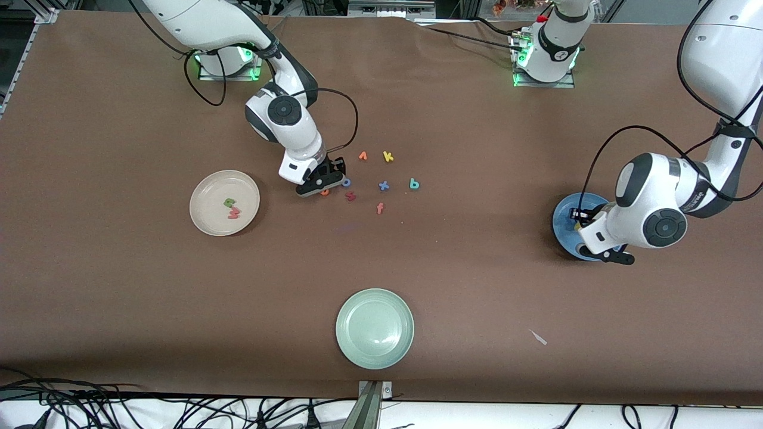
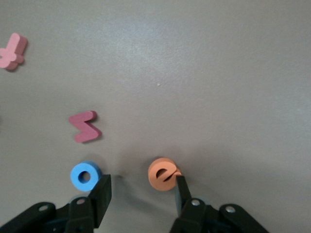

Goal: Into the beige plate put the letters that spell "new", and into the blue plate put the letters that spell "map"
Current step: 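Drop the yellow letter on the blue plate while the right gripper reaches e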

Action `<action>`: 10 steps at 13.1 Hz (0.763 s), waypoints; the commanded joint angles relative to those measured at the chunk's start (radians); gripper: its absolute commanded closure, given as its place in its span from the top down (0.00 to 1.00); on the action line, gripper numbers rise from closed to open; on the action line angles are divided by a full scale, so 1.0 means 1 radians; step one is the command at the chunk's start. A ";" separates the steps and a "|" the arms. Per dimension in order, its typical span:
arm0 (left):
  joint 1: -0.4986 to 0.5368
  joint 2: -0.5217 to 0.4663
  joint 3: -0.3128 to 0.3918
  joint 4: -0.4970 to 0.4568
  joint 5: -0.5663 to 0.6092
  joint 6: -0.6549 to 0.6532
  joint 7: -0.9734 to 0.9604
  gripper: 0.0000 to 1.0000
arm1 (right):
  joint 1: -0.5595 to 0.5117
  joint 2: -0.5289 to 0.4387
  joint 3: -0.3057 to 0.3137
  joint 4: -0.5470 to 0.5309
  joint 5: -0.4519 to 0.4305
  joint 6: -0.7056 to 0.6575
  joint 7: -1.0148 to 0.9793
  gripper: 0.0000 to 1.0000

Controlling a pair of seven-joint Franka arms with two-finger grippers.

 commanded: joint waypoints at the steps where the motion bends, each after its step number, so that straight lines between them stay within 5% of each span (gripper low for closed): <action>1: -0.017 -0.013 -0.062 -0.004 0.024 -0.011 -0.115 1.00 | 0.005 -0.012 -0.024 -0.001 -0.013 -0.005 -0.049 0.62; 4: -0.005 -0.022 -0.192 -0.084 0.021 0.062 -0.324 1.00 | 0.004 -0.028 -0.029 0.000 -0.010 -0.057 -0.072 0.62; 10: -0.057 -0.024 -0.311 -0.228 0.036 0.307 -0.697 1.00 | 0.005 -0.003 -0.028 0.002 -0.001 0.002 -0.064 0.62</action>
